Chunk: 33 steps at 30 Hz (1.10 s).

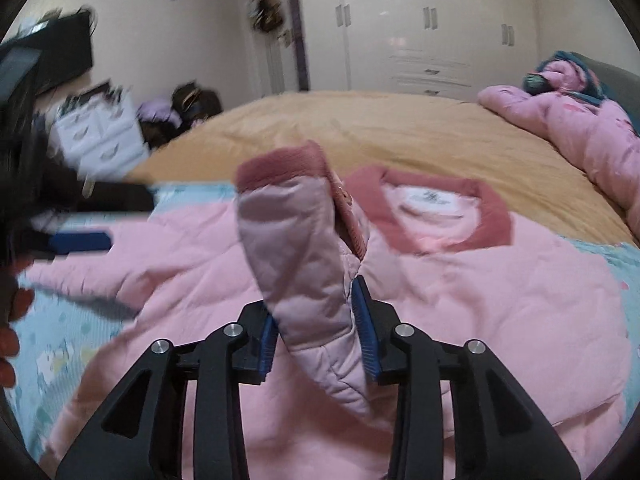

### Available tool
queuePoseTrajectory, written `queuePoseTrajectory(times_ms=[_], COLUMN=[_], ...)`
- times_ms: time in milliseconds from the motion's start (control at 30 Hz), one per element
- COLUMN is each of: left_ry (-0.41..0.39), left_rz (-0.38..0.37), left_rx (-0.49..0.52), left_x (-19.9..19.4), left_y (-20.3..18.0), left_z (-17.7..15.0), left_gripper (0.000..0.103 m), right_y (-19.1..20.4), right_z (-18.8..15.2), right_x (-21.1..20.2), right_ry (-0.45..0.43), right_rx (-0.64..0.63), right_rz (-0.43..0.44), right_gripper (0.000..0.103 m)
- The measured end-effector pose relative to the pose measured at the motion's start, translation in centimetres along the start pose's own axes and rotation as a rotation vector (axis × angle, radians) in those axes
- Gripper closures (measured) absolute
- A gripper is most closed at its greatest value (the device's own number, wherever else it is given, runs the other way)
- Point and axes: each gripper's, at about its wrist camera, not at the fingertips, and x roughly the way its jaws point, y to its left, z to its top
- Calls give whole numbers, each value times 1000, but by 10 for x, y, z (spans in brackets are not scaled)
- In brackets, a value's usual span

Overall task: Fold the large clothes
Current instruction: 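Carry the sleeve across the jacket front with the right gripper and release, then grasp the jacket's side edge with the left gripper and fold it over the front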

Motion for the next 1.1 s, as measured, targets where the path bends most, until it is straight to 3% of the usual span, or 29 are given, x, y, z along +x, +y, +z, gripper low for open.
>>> queuePoseTrajectory(times_ms=[267, 333, 500, 533, 567, 633, 733, 967, 1100], left_ry=[37, 64, 149, 159, 171, 174, 124, -104, -118], left_rz=[-47, -73, -84, -81, -81, -66, -59, -57, 7], left_rx=[-30, -33, -38, -37, -28, -10, 48, 147, 201], left_x=[18, 27, 64, 73, 80, 88, 82, 24, 28], left_y=[6, 5, 0, -1, -4, -8, -17, -36, -41], left_z=[-1, -1, -6, -8, -11, -16, -21, 7, 16], left_gripper=[9, 9, 10, 18, 42, 77, 88, 89, 89], right_y=[27, 25, -11, -22, -30, -48, -77, -159, -194], right_z=[-26, -30, -34, -36, -37, -39, -46, -51, -43], right_x=[-1, -17, -55, -63, -68, -78, -89, -112, -110], right_ry=[86, 78, 69, 65, 66, 71, 78, 38, 29], right_rx=[-39, -25, 36, 52, 59, 69, 84, 252, 329], right_rz=[105, 160, 123, 100, 86, 49, -9, -163, -227], right_gripper=[18, 13, 13, 14, 14, 21, 31, 37, 37])
